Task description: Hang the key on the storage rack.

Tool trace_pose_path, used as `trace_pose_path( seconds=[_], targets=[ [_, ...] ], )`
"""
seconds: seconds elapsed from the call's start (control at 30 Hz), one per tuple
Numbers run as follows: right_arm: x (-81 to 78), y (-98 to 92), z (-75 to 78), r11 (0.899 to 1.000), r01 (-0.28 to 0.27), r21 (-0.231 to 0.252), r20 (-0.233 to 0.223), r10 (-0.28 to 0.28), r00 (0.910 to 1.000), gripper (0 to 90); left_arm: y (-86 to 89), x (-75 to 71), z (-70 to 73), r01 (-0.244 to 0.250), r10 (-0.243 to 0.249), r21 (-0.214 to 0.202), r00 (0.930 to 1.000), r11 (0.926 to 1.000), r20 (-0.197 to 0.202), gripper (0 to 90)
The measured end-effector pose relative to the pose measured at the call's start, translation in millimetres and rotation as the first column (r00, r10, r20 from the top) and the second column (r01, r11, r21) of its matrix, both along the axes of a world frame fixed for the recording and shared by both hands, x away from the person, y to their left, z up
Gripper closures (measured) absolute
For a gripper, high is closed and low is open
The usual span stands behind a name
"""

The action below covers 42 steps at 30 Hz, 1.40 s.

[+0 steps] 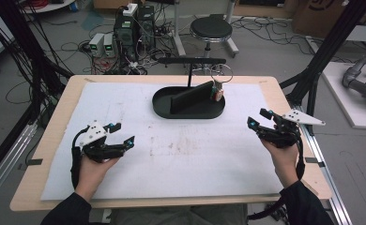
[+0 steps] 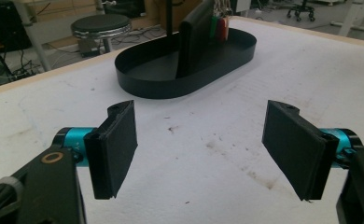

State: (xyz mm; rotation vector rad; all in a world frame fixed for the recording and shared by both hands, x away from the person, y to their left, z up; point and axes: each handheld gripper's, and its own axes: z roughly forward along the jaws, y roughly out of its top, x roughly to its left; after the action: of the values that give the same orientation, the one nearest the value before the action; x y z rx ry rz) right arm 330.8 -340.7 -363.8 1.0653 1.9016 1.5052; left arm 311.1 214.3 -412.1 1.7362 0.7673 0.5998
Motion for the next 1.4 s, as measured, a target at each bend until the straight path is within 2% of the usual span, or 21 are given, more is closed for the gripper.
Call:
trace_pose_path(
  seconds=[0.07,0.1,0.13,0.33,0.47,0.77,0.9,1.17,1.4],
  targets=[
    [-0.2,-2.3,-11.9,1.000,0.015,-0.010,-0.022,-0.015,0.9997,26.5,2.1,-1.0,0.2,-0.010,0.010,0.001,0.9999,0.9999,0.006,26.4],
    [-0.2,-2.3,-11.9,1.000,0.015,-0.010,-0.022,-0.015,0.9997,26.5,3.3,-1.5,0.2,-0.013,0.013,0.002,0.9999,0.9999,0.008,26.4],
    [-0.2,-3.7,-18.6,1.000,0.014,-0.004,-0.043,-0.014,0.9990,24.9,4.4,-2.1,0.1,-0.019,0.019,0.003,0.9998,0.9998,0.010,26.4],
    [0.2,-2.6,-29.2,0.999,0.020,-0.026,-0.065,-0.022,0.9976,22.0,10.6,-3.3,-1.0,-0.047,0.047,0.002,0.9989,0.9989,0.005,26.4],
    [1.6,-0.2,-32.6,0.999,0.004,-0.050,-0.067,-0.008,0.9977,21.9,14.3,-4.5,-1.1,-0.060,0.060,0.001,0.9982,0.9982,0.006,26.4],
    [7.8,0.2,-40.2,0.997,0.007,-0.082,-0.086,-0.014,0.9962,21.4,22.5,-5.5,-2.3,-0.090,0.090,-0.003,0.9959,0.9959,0.000,24.4],
    [11.5,-2.1,-43.1,0.997,0.015,-0.078,-0.117,-0.024,0.9929,21.4,24.4,-6.0,-3.0,-0.101,0.101,-0.003,0.9949,0.9949,0.000,24.2],
    [13.1,-5.7,-43.7,0.996,0.018,-0.085,-0.117,-0.028,0.9927,21.5,24.7,-6.2,-3.6,-0.104,0.104,0.002,0.9946,0.9946,-0.002,24.2],
    [14.9,-12.3,-44.0,0.996,0.044,-0.074,-0.125,-0.053,0.9907,21.6,25.4,-5.4,-2.8,-0.105,0.105,-0.001,0.9944,0.9944,0.000,24.1]
  ],
)
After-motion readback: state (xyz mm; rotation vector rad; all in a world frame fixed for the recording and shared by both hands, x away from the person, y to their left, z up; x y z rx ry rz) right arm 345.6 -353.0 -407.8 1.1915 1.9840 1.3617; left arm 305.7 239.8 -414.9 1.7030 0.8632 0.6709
